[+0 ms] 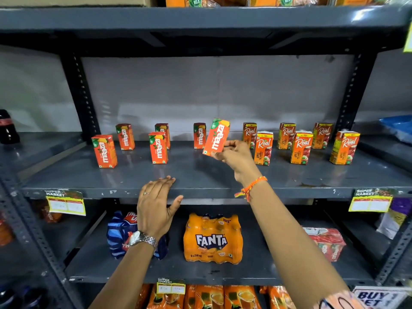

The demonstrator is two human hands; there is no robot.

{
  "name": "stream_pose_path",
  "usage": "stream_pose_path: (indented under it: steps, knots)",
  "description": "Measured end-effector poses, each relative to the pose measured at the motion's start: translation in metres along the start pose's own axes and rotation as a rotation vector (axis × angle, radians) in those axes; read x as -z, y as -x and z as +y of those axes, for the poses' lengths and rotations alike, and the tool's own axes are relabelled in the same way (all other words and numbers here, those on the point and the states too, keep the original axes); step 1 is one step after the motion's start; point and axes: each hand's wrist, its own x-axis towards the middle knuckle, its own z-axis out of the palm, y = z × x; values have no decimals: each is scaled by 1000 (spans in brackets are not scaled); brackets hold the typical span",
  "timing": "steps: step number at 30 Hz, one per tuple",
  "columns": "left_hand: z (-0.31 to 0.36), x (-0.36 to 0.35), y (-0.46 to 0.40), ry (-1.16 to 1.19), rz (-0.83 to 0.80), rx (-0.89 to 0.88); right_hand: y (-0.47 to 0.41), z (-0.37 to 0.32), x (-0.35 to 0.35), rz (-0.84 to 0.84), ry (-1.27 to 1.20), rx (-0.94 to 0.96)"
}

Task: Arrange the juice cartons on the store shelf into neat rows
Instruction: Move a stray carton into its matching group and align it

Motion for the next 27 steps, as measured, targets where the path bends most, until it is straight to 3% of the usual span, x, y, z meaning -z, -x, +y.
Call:
stream_pose_path:
  steps: [10, 20, 24, 27]
  knots:
    - [-2, -1, 0, -11, -6, -7, -51, 21, -35, -36, 534, 118]
    - [-1, -2, 1, 33, 48, -5, -61, 35, -41, -85, 593, 142]
    - [3, 17, -15, 56, 73, 126, -64, 41, -37, -75, 585, 157]
    - [-18, 30, -51, 169, 5, 314, -64, 44, -35, -64, 571, 154]
